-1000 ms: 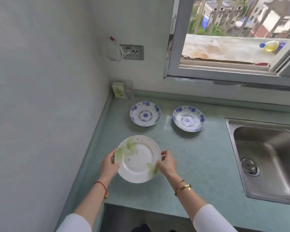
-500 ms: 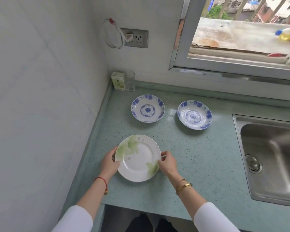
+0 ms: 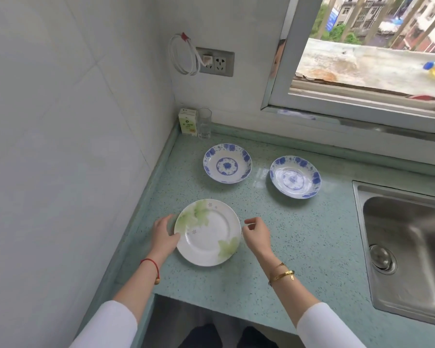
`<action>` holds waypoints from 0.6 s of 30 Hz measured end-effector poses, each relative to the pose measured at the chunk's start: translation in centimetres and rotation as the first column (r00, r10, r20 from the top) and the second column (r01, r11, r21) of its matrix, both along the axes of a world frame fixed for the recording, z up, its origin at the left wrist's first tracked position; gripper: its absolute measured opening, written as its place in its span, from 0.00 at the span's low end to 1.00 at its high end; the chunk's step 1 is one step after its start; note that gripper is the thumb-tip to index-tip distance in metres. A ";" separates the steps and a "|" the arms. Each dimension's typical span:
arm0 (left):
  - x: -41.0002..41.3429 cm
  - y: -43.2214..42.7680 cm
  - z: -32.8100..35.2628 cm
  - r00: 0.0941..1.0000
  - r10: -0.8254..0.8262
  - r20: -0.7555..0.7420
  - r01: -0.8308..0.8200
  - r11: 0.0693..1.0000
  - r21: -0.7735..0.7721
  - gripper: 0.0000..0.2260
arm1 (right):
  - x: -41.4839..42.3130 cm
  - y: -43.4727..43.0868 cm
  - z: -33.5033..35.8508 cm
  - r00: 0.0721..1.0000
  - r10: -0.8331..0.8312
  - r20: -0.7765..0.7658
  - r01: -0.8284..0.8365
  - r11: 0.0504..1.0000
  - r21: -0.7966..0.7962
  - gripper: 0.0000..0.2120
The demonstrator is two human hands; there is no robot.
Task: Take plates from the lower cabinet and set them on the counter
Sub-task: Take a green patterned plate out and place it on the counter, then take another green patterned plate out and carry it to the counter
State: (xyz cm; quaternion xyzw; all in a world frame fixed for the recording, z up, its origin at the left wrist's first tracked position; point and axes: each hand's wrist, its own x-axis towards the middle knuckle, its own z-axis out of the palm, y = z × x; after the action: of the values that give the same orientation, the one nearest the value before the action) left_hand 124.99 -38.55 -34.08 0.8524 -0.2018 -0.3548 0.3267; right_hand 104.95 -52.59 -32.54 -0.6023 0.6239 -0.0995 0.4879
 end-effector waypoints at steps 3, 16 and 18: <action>-0.6 1.2 2.2 0.995 0.101 0.024 -0.098 0.991 -0.091 0.28 | 0.1 -0.3 1.9 0.995 0.049 0.086 -0.047 0.998 -0.031 0.11; -16.8 10.2 9.2 0.772 0.635 -0.042 -0.558 0.644 -0.524 0.20 | -4.3 4.0 8.6 0.771 0.482 0.417 -0.525 0.851 -0.013 0.11; -19.5 11.9 10.1 0.720 0.691 -0.069 -0.598 0.567 -0.566 0.20 | -5.2 5.0 9.0 0.730 0.513 0.452 -0.571 0.821 -0.011 0.10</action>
State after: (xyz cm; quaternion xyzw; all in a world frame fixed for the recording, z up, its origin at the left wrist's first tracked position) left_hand 105.45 -26.62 -23.98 0.7597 0.0053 -0.0667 0.6469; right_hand 99.74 -47.60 -23.51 -0.6874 0.3004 -0.0440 0.6597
